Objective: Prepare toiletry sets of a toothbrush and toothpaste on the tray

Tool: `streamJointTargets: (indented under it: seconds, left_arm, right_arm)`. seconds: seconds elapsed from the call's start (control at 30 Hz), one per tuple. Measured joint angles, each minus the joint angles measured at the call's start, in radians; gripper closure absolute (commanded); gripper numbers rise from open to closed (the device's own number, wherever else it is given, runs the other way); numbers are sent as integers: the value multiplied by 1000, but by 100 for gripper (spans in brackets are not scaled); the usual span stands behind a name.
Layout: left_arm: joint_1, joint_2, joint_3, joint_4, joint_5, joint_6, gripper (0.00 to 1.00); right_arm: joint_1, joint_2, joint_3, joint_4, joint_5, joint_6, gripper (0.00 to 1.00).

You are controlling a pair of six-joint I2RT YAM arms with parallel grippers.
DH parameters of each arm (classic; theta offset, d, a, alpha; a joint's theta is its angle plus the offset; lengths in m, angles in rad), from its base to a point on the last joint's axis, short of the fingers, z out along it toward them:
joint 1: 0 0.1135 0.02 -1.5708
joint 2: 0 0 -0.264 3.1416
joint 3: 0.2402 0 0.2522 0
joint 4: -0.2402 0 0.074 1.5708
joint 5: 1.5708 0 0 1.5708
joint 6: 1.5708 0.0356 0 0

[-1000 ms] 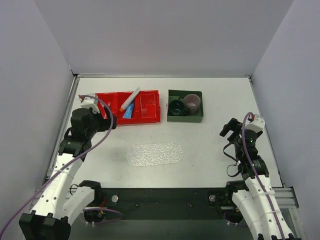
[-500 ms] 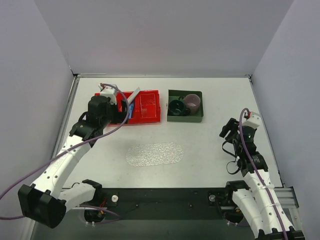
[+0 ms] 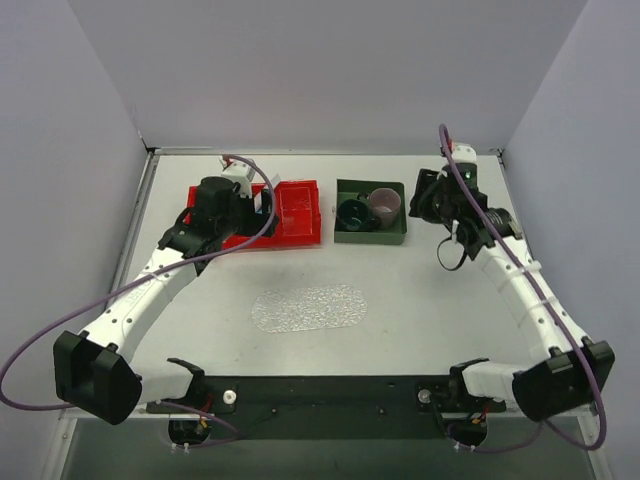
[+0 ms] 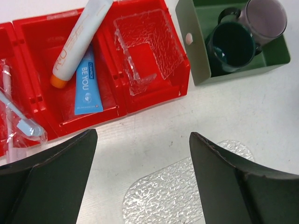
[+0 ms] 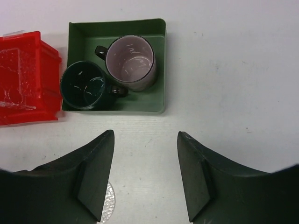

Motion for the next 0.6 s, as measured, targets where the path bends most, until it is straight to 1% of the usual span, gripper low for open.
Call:
streamJointTargets:
  seconds: [0.07,0.27,0.43,0.6]
  left_arm:
    - [-7,-2,-23,-4,-3,10,9]
    - [-32,-2,-31,-10,-1,29,9]
    - [-32,-18,-31,-11,0,49,9]
    - [-32,-61,-33,-6,1,70,9]
  right_arm:
    - [-3,111,105,-43,0,-1,51]
    - [-16,383,305,-129,-43,0,56]
    - [-53,537,386,-154,-112,24,62]
    - [-76,660,439,-162,-129,50,63]
